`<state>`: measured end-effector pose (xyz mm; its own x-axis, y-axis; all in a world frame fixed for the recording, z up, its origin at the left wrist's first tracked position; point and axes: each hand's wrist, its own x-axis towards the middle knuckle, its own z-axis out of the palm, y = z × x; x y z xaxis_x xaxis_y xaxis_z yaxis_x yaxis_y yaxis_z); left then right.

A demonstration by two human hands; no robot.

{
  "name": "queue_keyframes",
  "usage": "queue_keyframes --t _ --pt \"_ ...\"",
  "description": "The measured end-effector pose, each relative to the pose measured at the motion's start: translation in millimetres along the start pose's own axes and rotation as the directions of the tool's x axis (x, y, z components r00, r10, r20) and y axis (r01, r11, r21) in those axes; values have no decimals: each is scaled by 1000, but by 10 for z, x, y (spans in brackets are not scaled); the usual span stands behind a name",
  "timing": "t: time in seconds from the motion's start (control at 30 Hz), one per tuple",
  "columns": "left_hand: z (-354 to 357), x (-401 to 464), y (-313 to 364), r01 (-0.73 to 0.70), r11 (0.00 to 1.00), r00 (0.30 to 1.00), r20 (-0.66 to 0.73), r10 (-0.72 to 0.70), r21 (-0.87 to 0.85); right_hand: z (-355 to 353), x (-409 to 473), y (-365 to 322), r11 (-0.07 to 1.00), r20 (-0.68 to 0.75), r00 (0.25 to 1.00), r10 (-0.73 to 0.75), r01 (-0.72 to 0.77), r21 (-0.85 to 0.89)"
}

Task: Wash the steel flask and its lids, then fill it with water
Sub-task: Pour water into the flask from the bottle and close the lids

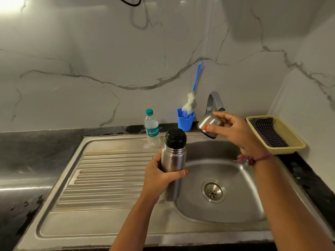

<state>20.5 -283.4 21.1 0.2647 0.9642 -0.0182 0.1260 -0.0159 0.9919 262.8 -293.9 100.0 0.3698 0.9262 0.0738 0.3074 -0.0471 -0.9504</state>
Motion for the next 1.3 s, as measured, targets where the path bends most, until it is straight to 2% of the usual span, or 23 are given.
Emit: queue_keyframes --t 0.07,0.13,0.23,0.37,0.5,0.63,0.7,0.77,0.83,0.87,0.97,1.0,1.07,1.17,1.23,1.3 --pt "46 6 12 -1 1000 1000 7 1 0 35 -91 -119 986 44 999 -19 12 165" --pt "106 15 39 -15 1000 1000 19 15 -8 54 -186 -251 960 134 985 -106 66 273" --pt "197 27 97 -41 999 998 40 41 -6 82 -249 -405 946 255 944 -207 127 298" --pt "292 58 143 -63 998 997 52 62 11 87 -186 -527 975 308 928 -211 221 3" --pt "366 84 181 -84 996 995 63 83 18 130 -147 -577 892 364 913 -184 310 -328" --pt "422 101 231 -90 996 994 66 88 23 193 -165 -605 842 299 944 -138 271 -466" --pt "441 104 240 -93 995 994 65 91 28 227 -198 -622 781 245 959 -141 260 -568" --pt "447 104 241 -95 995 993 69 93 30 218 -191 -618 738 251 960 -123 257 -624" --pt "443 101 242 -101 994 992 80 98 33 111 -131 -607 820 368 929 -20 226 -526" --pt "439 99 240 -106 994 991 87 103 32 29 -92 -599 885 461 887 12 206 -418" --pt "436 92 232 -111 993 990 96 107 38 -178 -7 -572 968 660 749 -58 205 -147" --pt "438 91 226 -112 993 989 97 107 44 -195 10 -546 969 665 743 -80 214 -122" --pt "439 91 220 -114 992 990 93 109 48 -114 -5 -547 953 591 799 -110 253 -165" --pt "429 98 198 -113 992 990 88 108 51 16 -37 -593 872 494 866 -78 299 -387" --pt "423 92 187 -109 993 990 92 104 55 -48 -18 -629 863 592 806 13 290 -414" --pt "412 98 175 -104 993 990 96 99 57 -162 9 -684 899 697 716 39 280 -337"
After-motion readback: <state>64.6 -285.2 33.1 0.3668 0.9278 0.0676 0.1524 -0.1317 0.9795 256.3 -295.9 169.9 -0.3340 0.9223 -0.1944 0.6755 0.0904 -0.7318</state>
